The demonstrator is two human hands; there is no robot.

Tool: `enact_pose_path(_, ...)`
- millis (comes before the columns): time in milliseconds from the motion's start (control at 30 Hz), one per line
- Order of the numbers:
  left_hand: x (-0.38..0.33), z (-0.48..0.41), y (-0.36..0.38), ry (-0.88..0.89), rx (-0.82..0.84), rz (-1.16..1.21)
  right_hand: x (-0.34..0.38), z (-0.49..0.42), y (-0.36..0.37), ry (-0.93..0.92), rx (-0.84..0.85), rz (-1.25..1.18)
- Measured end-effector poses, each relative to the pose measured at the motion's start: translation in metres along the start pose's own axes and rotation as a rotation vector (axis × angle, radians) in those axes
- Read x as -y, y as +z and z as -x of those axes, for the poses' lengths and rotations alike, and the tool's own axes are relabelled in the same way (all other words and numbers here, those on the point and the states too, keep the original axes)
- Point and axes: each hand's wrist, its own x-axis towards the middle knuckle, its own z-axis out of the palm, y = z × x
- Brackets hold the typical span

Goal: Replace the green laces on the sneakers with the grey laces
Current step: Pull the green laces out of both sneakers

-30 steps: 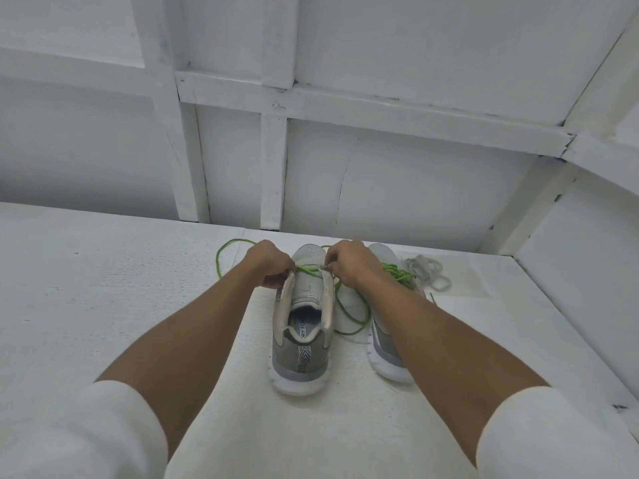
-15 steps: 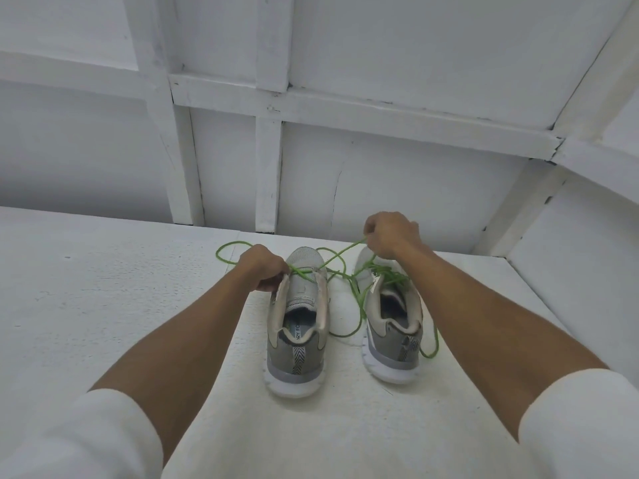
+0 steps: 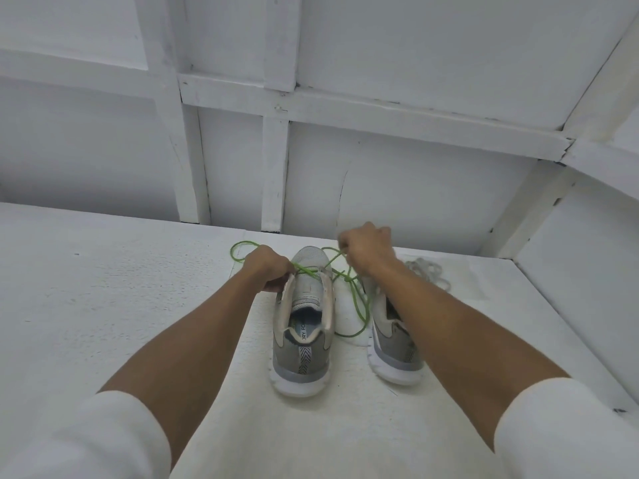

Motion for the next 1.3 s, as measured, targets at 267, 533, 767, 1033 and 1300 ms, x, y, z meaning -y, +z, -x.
enact_pose_path(267,-0.001,0.002,0.0,0.013,-0.016,0.007,-0.029,-0.021,-0.016,0.102,0.0,0.016)
enact_pose_path(533,-0.001,0.003,-0.001,-0.009,-0.001,0.032,0.017,-0.01,0.032,-0.125,0.193,-0.069)
enact_pose_path(767,0.001,0.004,-0.002,-0.018,0.013,0.049,0.002,-0.016,0.005,-0.121,-0.039,0.148)
enact_pose_path(1033,0.0,0.004,-0.003,-0.02,0.035,0.062,-0.008,-0.027,0.0,-0.056,-0.014,0.118)
enact_pose_path(1300,0.001,0.004,-0.003,-0.031,0.026,0.068,0.018,-0.013,0.032,-0.174,0.147,0.012)
